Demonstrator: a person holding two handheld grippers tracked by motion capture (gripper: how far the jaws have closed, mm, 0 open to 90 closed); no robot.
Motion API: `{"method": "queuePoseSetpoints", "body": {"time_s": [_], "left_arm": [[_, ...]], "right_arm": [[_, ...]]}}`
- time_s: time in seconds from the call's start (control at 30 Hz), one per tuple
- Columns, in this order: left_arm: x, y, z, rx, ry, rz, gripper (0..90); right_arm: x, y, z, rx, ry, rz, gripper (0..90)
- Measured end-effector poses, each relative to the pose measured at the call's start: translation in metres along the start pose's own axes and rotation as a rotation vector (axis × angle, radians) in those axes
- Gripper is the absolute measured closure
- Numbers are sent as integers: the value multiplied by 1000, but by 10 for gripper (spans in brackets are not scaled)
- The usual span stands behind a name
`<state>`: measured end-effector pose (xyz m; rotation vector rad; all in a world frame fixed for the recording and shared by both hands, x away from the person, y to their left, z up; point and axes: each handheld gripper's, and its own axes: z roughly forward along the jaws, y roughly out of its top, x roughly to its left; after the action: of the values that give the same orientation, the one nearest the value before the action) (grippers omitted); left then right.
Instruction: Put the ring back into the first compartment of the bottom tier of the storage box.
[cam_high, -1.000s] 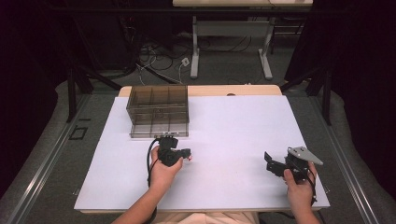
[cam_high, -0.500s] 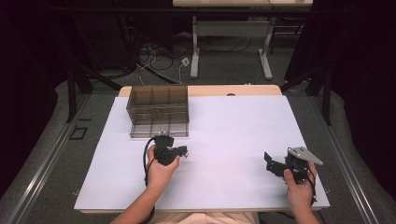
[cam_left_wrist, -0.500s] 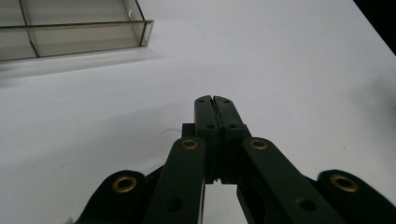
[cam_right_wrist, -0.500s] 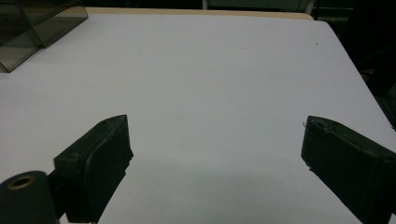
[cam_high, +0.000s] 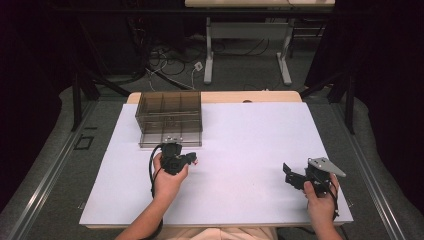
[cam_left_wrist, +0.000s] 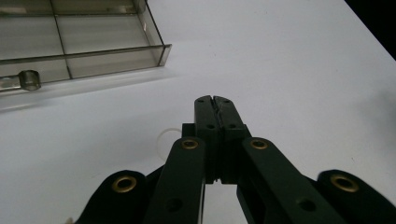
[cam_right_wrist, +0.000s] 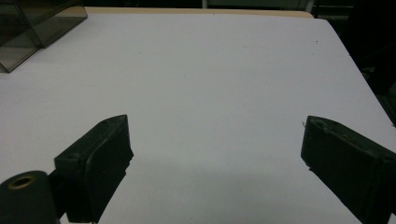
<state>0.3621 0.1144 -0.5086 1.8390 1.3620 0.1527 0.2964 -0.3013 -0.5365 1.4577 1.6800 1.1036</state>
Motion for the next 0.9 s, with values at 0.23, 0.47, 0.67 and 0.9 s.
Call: {"method": "queuePoseSetpoints", "body": {"time_s": [0.23, 0.47, 0.67, 0.9], "left_arm": [[5, 3, -6, -28, 13, -7, 900], [12, 8, -14, -55, 22, -18, 900], [19, 10, -20, -88, 36, -35, 900], [26, 14, -26, -110, 46, -44, 900]], "right_arm": [[0, 0, 1, -6, 2, 2, 83], [-1, 0, 0, -8, 4, 8, 83], [0, 0, 0, -7, 3, 8, 83], [0, 0, 0, 0, 0, 7, 83]]}}
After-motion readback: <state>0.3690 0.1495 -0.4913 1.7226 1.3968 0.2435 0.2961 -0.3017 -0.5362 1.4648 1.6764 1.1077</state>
